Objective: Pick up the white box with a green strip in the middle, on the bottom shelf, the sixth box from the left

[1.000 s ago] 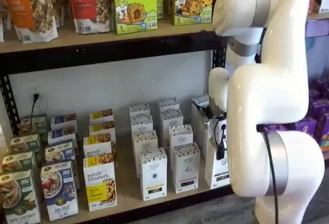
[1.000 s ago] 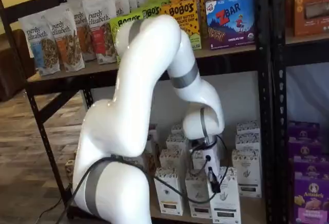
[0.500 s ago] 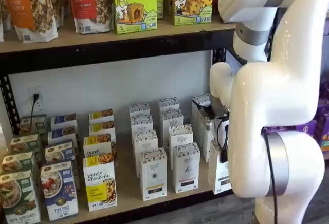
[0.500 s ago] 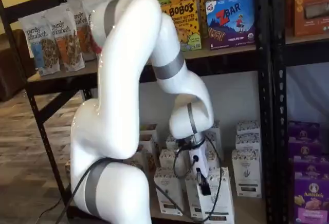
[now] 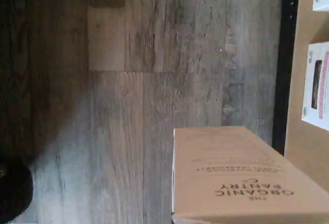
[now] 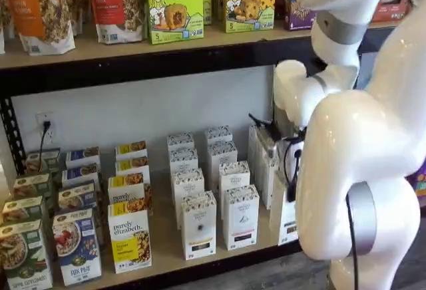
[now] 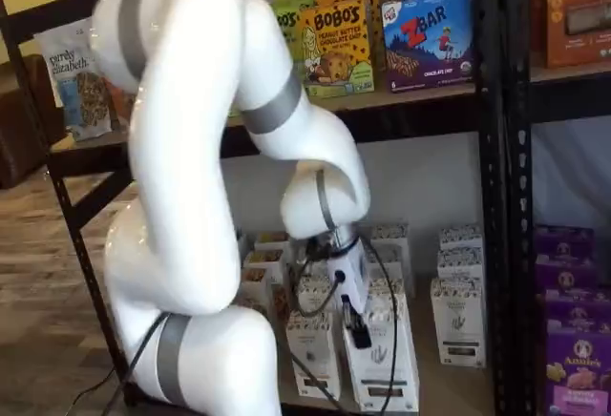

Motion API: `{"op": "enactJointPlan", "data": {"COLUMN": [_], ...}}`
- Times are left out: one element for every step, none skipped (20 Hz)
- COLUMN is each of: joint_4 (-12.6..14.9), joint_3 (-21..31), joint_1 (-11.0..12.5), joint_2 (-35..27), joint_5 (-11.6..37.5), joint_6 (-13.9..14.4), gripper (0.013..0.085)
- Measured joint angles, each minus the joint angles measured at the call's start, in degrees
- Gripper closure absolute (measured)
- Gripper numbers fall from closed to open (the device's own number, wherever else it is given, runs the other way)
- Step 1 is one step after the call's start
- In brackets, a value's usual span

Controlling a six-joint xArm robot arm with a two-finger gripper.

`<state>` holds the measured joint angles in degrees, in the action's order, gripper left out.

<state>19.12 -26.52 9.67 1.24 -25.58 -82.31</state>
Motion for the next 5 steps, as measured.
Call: {"op": "enactJointPlan", "data": {"joint_4": [-1.32,-2.50,-3.40,-3.72,-3.77], "joint_3": [0.63,1.12,1.23,1.14,0.91], "joint_1": [-0.23,-0.41,-0.58,-0.73,-0.88], "joint_2": [2.58,5.24,7.61,9.13,10.27], "joint_5": [-1.57,-3.33,-5.42,-7.11,-8.61], "joint_6": [-1.18,-2.32,-3.21,-3.56,-3.65], "gripper": [0.0530,0.0530,0.0530,0.0530,0.0530]}}
